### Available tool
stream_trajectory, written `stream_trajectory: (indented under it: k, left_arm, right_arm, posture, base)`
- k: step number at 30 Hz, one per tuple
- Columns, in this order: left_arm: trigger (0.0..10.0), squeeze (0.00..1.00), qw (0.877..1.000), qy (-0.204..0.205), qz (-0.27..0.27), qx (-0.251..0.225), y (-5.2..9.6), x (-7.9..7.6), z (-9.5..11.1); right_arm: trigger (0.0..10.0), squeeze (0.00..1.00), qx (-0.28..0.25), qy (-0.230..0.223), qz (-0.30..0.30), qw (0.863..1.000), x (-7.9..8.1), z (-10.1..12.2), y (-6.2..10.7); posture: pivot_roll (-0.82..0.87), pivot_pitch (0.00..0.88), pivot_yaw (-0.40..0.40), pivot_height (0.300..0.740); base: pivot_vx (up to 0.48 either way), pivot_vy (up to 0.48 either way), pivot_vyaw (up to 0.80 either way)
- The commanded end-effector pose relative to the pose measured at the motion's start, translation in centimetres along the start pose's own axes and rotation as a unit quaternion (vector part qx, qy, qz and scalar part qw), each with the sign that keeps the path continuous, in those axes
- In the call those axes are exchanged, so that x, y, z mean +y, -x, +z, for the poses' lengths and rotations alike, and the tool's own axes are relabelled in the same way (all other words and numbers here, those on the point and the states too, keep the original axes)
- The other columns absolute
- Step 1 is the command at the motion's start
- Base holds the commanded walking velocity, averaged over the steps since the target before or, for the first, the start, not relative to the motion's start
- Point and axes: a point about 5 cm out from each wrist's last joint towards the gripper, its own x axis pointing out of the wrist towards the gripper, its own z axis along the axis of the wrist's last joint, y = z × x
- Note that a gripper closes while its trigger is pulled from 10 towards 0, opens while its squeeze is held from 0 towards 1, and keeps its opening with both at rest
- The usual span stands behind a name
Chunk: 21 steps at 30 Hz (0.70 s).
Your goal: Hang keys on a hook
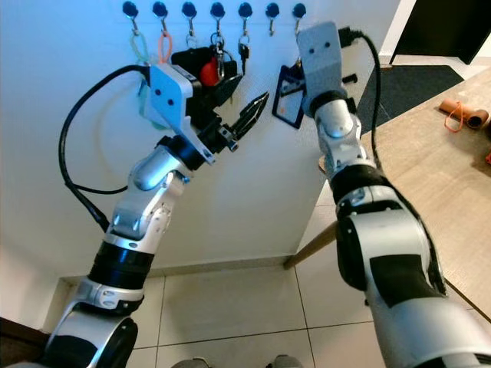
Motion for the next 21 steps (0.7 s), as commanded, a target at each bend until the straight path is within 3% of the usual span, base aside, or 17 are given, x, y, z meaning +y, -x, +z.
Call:
stream_trajectory:
  k: [1, 3, 4, 6, 7, 9, 10, 12, 13, 15, 16, 17, 18, 20, 21]
  left_arm:
    - [10.0, 0.0, 0.998, 0.0, 0.015, 0.068, 1.4, 0.5, -2.6]
    - [10.0, 0.0, 0.995, -0.004, 0.026, 0.091, 2.0, 0.9, -3.5]
    - [10.0, 0.0, 0.99, -0.012, 0.05, 0.129, 3.1, 1.5, -5.0]
    - [10.0, 0.0, 0.977, -0.021, 0.099, 0.186, 5.2, 2.7, -7.3]
    - [10.0, 0.0, 0.965, -0.02, 0.138, 0.223, 6.8, 3.5, -8.9]
    - [10.0, 0.0, 0.959, -0.018, 0.152, 0.237, 7.5, 3.7, -9.4]
    - [10.0, 0.0, 0.948, -0.013, 0.181, 0.261, 8.8, 4.2, -10.5]
    - [10.0, 0.0, 0.948, -0.013, 0.181, 0.261, 8.8, 4.2, -10.5]
    - [10.0, 0.0, 0.936, -0.008, 0.22, 0.275, 10.3, 4.6, -11.1]
    - [10.0, 0.0, 0.936, -0.008, 0.22, 0.275, 10.3, 4.6, -11.1]
    - [10.0, 0.0, 0.933, 0.002, 0.234, 0.272, 10.6, 4.7, -11.0]
    - [10.0, 0.0, 0.934, 0.011, 0.236, 0.267, 10.5, 4.7, -10.8]
    - [10.0, 0.0, 0.934, 0.011, 0.236, 0.267, 10.5, 4.7, -10.8]
    - [10.0, 0.0, 0.939, 0.017, 0.223, 0.261, 10.1, 4.7, -10.6]
    - [10.0, 0.0, 0.939, 0.017, 0.223, 0.261, 10.1, 4.7, -10.6]
  right_arm:
    - [10.0, 0.0, 0.045, -0.034, 0.043, 0.997, 1.3, -2.9, 1.4]
    - [10.0, 0.0, 0.061, -0.045, 0.066, 0.995, 2.2, -4.1, 2.1]
    - [10.0, 0.0, 0.085, -0.059, 0.089, 0.991, 3.1, -5.8, 3.3]
    - [10.0, 0.0, 0.125, -0.069, 0.115, 0.983, 4.3, -8.6, 5.5]
    - [10.0, 0.0, 0.148, -0.077, 0.123, 0.978, 4.9, -10.3, 7.1]
    - [10.0, 0.0, 0.155, -0.082, 0.123, 0.977, 5.0, -10.8, 7.6]
    - [10.0, 0.0, 0.163, -0.09, 0.123, 0.975, 5.4, -11.7, 8.8]
    - [10.0, 0.0, 0.163, -0.09, 0.123, 0.975, 5.4, -11.7, 8.8]
    - [10.0, 0.0, 0.144, -0.068, 0.097, 0.982, 5.3, -11.9, 9.8]
    - [10.0, 0.0, 0.144, -0.068, 0.097, 0.982, 5.3, -11.9, 9.8]
    - [10.0, 0.0, 0.123, -0.052, 0.074, 0.988, 4.9, -11.4, 10.0]
    - [10.0, 0.0, 0.097, -0.003, 0.049, 0.994, 4.2, -10.5, 9.7]
    - [10.0, 0.0, 0.097, -0.003, 0.049, 0.994, 4.2, -10.5, 9.7]
    - [10.0, 0.0, 0.078, 0.083, 0.05, 0.992, 3.6, -8.8, 9.1]
    - [10.0, 0.0, 0.078, 0.083, 0.05, 0.992, 3.6, -8.8, 9.1]
  posture:
    - [0.05, 0.092, -0.044, 0.74]
    - [0.05, 0.09, -0.041, 0.74]
    - [0.05, 0.088, -0.039, 0.74]
    - [0.05, 0.084, -0.037, 0.74]
    - [0.05, 0.081, -0.037, 0.74]
    - [0.05, 0.08, -0.038, 0.74]
    - [0.05, 0.08, -0.038, 0.74]
    - [0.05, 0.08, -0.038, 0.74]
    - [0.05, 0.079, -0.033, 0.74]
    - [0.05, 0.079, -0.033, 0.74]
    - [0.05, 0.078, -0.032, 0.74]
    - [0.05, 0.082, -0.03, 0.74]
    - [0.05, 0.082, -0.03, 0.74]
    - [0.04, 0.085, -0.026, 0.74]
    - [0.04, 0.085, -0.026, 0.74]
  base:
    - [0.0, 0.0, 0.0]
    - [0.0, 0.0, 0.0]
    - [0.0, 0.0, 0.0]
    - [0.0, 0.0, 0.0]
    - [0.0, 0.0, 0.0]
    - [0.0, 0.0, 0.0]
    - [0.0, 0.0, 0.0]
    - [0.0, 0.0, 0.0]
    - [0.0, 0.0, 0.0]
    - [0.0, 0.0, 0.0]
    - [0.0, 0.0, 0.0]
    - [0.0, 0.0, 0.0]
    - [0.0, 0.0, 0.0]
    - [0.0, 0.0, 0.0]
    - [0.0, 0.0, 0.0]
